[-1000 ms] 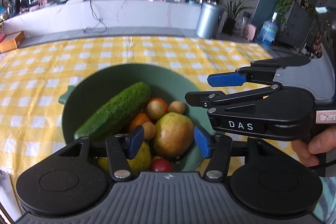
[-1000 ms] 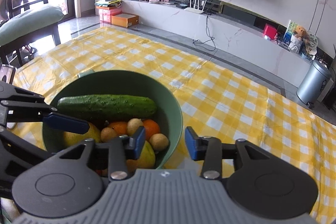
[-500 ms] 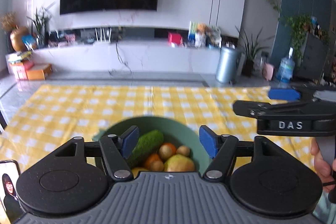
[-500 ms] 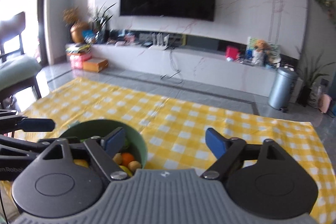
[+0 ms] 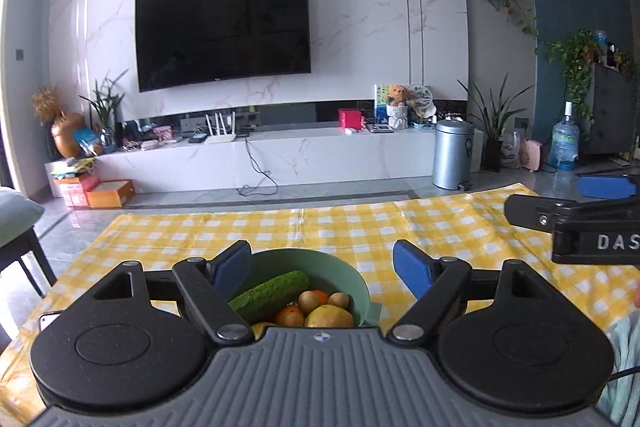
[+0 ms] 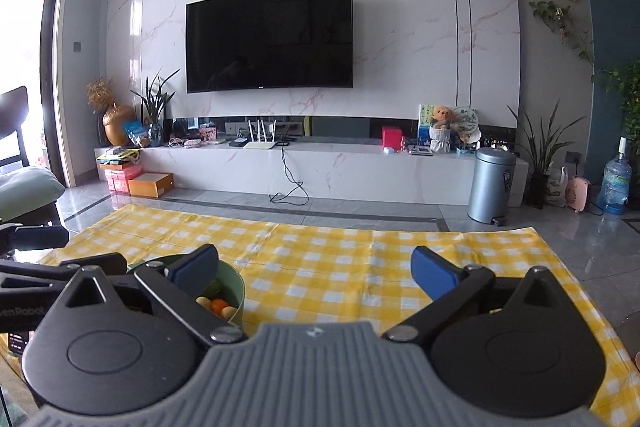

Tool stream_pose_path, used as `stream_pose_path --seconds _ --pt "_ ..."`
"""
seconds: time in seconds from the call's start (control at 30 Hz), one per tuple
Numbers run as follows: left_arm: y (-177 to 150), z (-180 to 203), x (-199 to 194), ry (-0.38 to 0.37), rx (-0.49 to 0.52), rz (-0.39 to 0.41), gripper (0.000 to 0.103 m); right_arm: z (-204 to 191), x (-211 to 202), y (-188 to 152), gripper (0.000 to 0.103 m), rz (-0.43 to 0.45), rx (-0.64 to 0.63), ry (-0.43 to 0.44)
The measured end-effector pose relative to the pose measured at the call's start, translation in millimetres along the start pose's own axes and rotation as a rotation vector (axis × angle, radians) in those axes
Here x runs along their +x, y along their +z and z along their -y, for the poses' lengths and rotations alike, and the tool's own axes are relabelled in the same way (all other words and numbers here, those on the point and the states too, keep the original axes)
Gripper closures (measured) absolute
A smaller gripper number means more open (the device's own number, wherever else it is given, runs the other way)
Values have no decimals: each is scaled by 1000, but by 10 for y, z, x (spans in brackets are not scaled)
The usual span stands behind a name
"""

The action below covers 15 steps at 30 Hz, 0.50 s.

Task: Organize fruits

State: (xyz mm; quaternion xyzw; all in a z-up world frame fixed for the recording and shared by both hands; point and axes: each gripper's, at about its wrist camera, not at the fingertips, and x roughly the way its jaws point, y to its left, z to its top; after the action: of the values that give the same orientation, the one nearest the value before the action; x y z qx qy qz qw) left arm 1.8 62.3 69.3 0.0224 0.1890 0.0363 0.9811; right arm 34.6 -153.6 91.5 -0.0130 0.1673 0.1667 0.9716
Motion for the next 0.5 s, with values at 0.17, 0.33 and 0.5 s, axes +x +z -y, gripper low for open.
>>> stream_pose_path --seconds 0.17,0.33,0.5 --pt "-81 139 -51 15 -6 -45 8 19 -216 -173 4 5 -7 4" --pt "-163 182 -82 -3 -42 -97 8 59 -319 -349 4 -2 -11 10" --pt "-298 225 -28 40 -28 -165 8 102 -304 -509 4 -5 -24 1"
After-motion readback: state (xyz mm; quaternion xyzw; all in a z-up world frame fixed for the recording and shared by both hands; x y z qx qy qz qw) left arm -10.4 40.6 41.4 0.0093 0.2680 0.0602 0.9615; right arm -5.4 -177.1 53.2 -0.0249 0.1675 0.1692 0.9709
